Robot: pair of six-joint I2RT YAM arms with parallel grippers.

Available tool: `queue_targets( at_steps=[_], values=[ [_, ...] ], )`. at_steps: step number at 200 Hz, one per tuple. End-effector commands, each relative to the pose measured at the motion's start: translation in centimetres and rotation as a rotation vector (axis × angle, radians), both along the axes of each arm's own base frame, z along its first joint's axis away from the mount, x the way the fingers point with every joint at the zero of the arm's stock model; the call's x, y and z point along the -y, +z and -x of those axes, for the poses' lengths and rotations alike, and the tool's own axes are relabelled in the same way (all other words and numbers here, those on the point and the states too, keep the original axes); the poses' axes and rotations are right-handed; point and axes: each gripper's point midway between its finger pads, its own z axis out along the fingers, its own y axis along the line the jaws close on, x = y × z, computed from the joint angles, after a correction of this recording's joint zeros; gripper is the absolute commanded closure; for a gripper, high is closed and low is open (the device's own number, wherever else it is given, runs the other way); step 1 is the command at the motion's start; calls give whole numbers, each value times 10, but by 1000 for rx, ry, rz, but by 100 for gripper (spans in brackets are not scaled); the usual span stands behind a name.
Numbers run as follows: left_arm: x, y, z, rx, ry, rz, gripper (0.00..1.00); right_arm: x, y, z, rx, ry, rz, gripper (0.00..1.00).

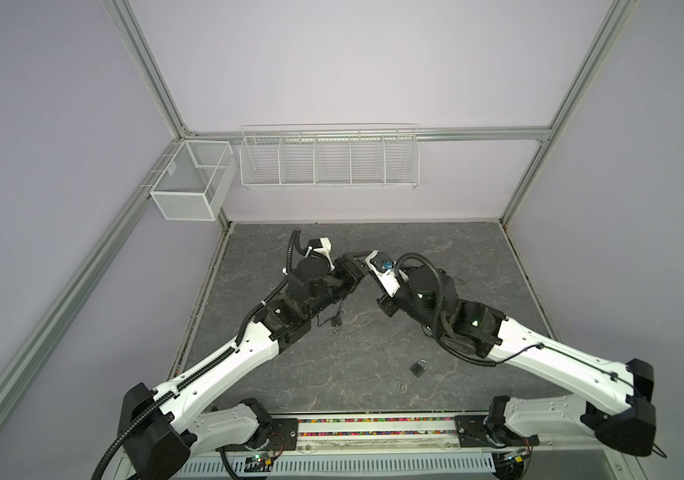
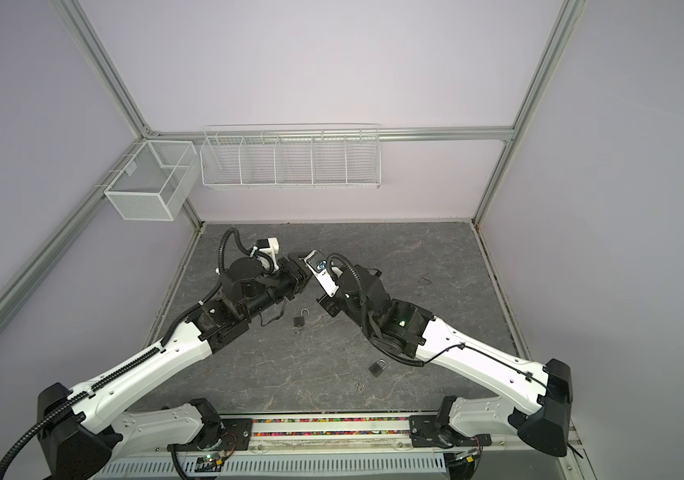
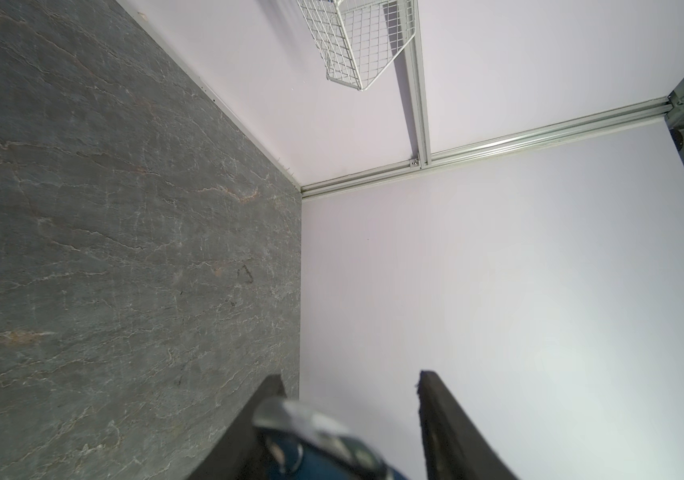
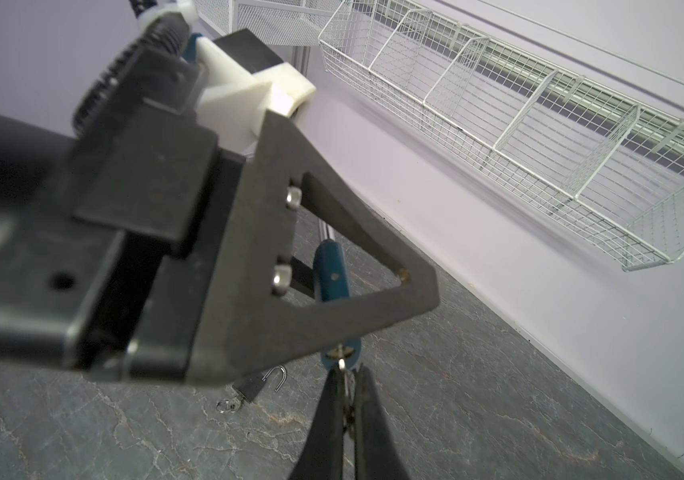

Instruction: Unlock with the key

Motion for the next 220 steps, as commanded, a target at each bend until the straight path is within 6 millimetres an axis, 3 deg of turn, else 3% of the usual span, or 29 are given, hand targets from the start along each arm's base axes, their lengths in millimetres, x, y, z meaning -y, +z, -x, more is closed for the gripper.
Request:
queue_targets(
  at_steps=[1,52,69,99,144,173,220],
  values=[
    [-1,3,-4,-9,29,84,48,-6,19,1,16,3,-90,94],
    [-5,4,-5,-1,50,101,54,-8,15,1,-18,-2,-122,93],
    [-5,1,-5,-10,51,102,65,-9,16,1,-29,1,-143,93],
    [-5,0,-5,-15,52,99,74,-12,23,7,-65,31,-193,94],
    [-7,-3,1,-1,33,108,100,-9,38,15,-192,112,-360,94],
    [-6,-4,7,7,8,121,100,-8,51,20,-330,182,-548,94],
    [-3,-12,13,-8,-29,117,100,-5,67,23,-453,204,-697,94]
  ],
)
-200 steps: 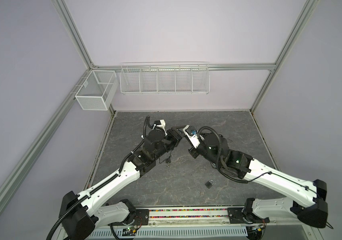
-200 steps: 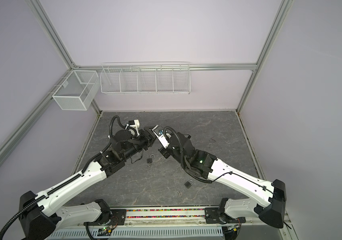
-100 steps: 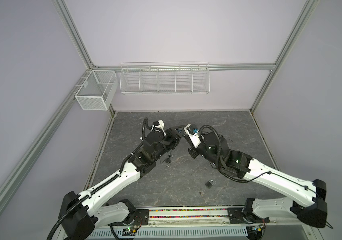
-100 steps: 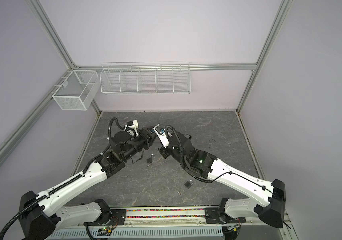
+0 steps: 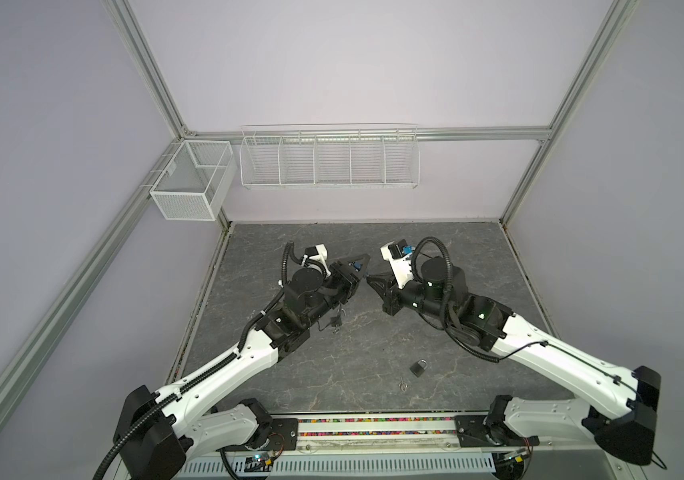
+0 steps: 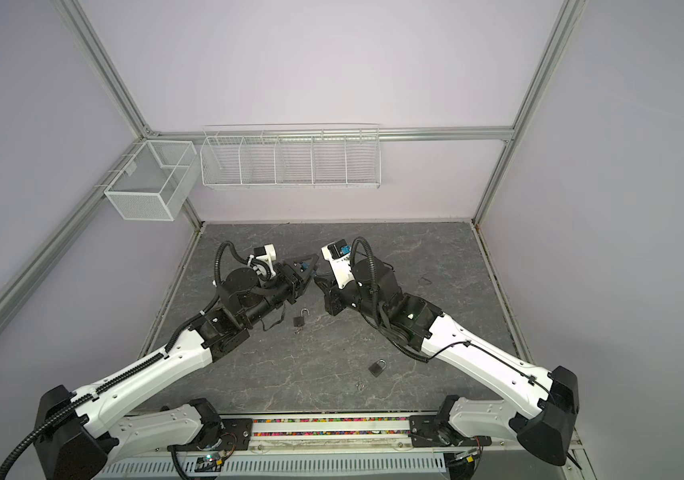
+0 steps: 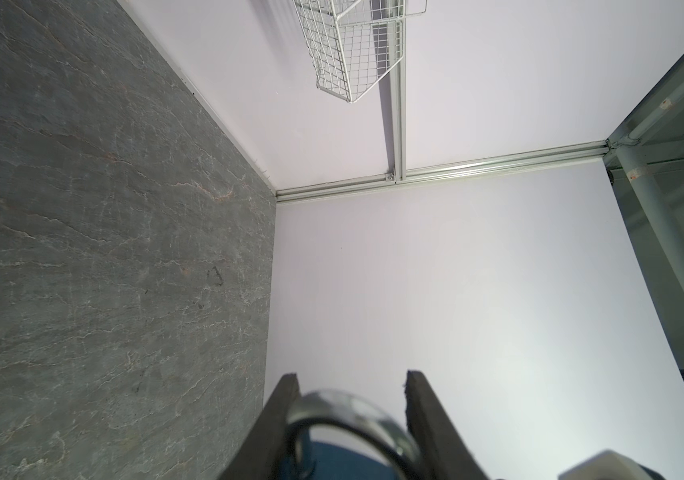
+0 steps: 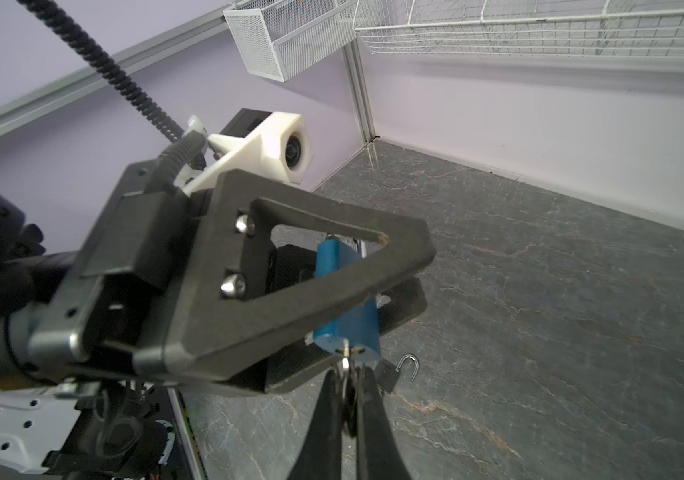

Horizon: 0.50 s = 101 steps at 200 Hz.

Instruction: Unlock with the key

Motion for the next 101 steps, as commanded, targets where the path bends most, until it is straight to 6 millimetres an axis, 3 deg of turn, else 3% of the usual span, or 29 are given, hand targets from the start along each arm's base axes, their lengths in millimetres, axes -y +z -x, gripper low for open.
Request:
queue_targets(
  at_steps=[1,101],
  values=[
    [2,-8,9,0,-40,-4,100,2,75,12,-34,37,-335,94],
    [0,-2,12,31,-52,19,100,12,91,10,-189,16,-559,94]
  ],
)
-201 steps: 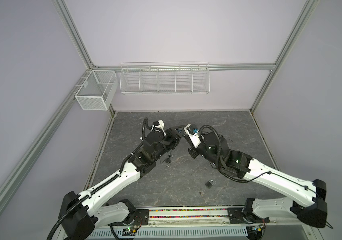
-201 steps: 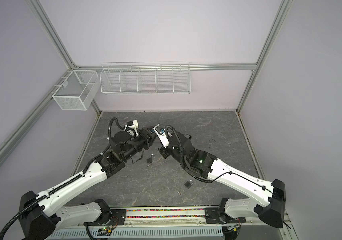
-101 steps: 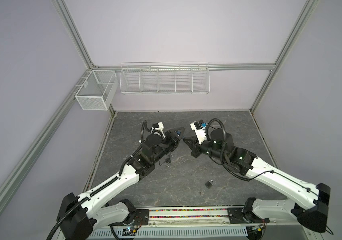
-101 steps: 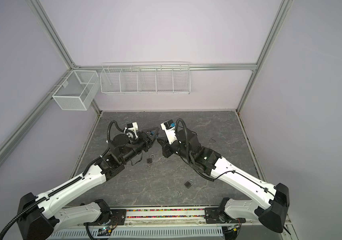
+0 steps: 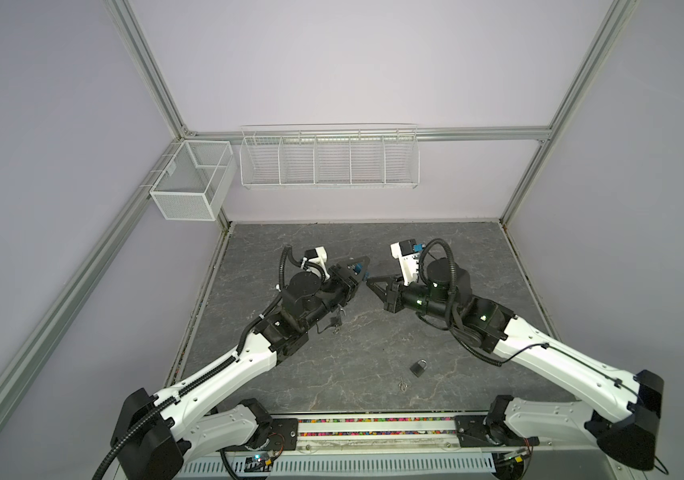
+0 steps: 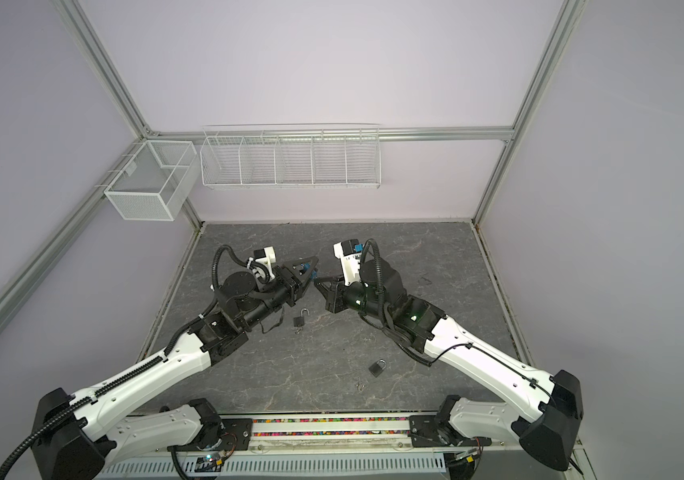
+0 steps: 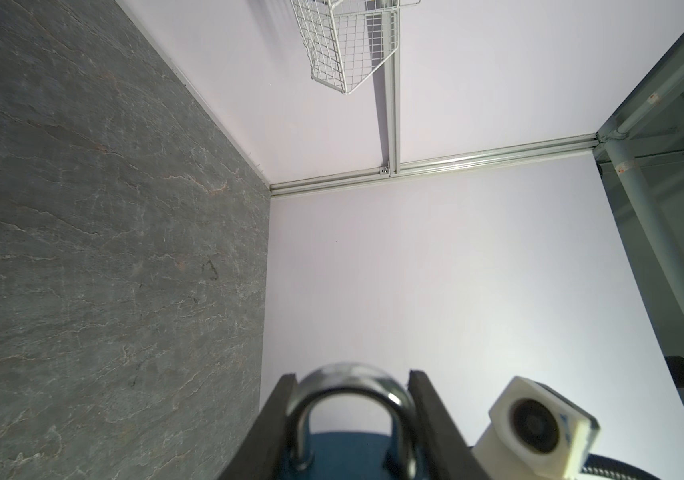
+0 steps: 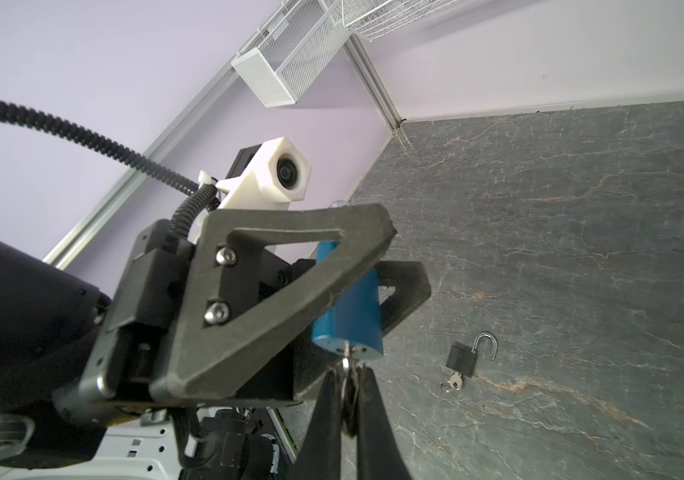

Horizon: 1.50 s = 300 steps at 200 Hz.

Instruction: Unlock with the key

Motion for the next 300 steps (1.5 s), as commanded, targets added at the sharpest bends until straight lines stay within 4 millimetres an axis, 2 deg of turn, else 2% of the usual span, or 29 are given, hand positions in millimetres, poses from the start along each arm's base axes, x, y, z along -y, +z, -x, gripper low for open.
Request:
queue_targets(
  at_steps=[1,54,93,118,142,167,210,300],
  values=[
    [3,-3,6,15,-34,-4,100,10,91,5,68,-1,-336,94],
    [3,4,5,28,-33,-13,100,7,70,1,212,-20,-86,93],
    [2,13,4,56,-23,-38,100,15,46,-13,335,-83,166,93],
    [5,18,4,71,-36,-30,100,10,36,-13,394,-47,251,93],
    [5,28,7,118,-47,-8,100,13,36,-13,394,-47,249,94],
    [5,30,9,139,-54,-14,100,13,41,-11,369,-44,220,94],
    [3,36,10,149,-49,1,100,17,39,-15,340,-57,224,94],
    [-1,43,8,162,-22,4,100,20,29,-17,288,-40,212,76]
  ],
)
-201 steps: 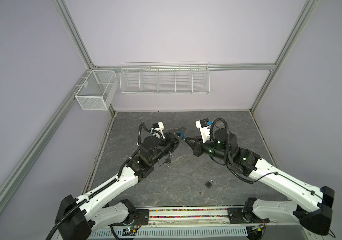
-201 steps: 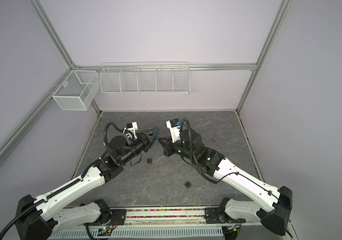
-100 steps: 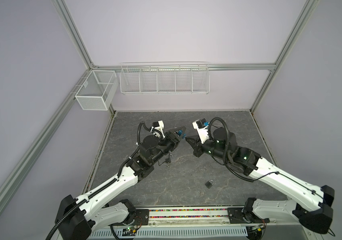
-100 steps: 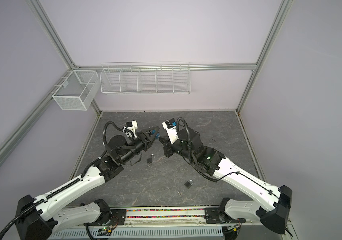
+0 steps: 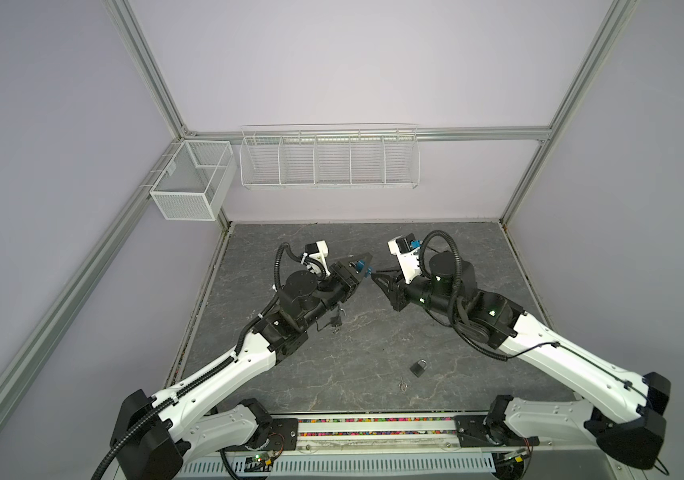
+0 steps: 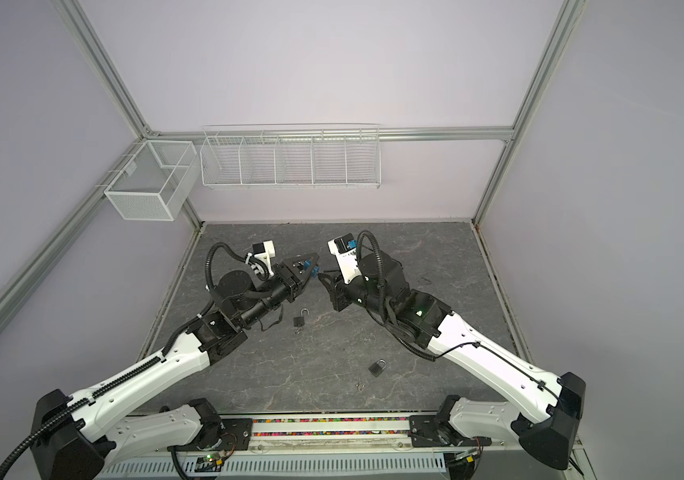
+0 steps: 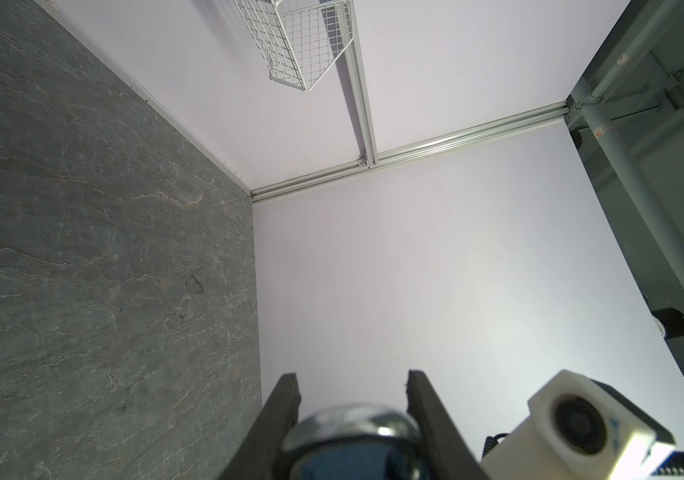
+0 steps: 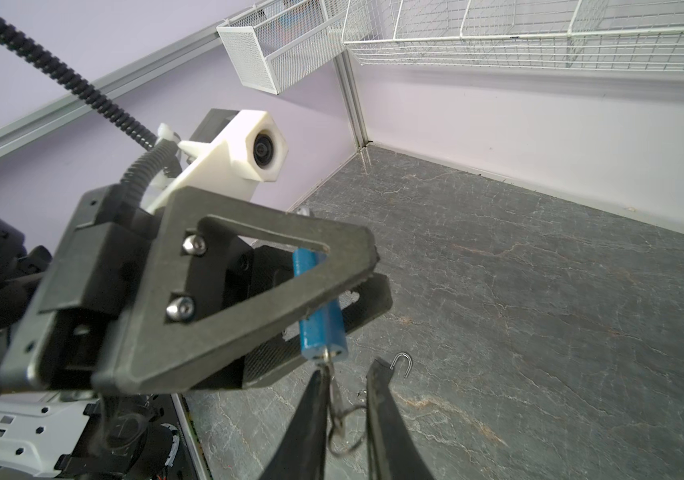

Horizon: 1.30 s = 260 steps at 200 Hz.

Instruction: Unlock with the key

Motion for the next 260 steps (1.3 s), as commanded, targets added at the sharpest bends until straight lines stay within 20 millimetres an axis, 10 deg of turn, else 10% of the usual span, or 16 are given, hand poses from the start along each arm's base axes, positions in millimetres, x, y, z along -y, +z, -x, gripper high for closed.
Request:
queue_targets(
  at_steps=[1,182,260],
  values=[
    [-4,24,4,51,2,28,100,6,16,-8,26,-33,-46,76],
    [-3,22,-1,15,23,35,100,-3,-25,-1,-46,97,17,71],
    [-3,15,-4,-8,35,21,100,-7,-33,-4,15,108,92,85]
  ],
)
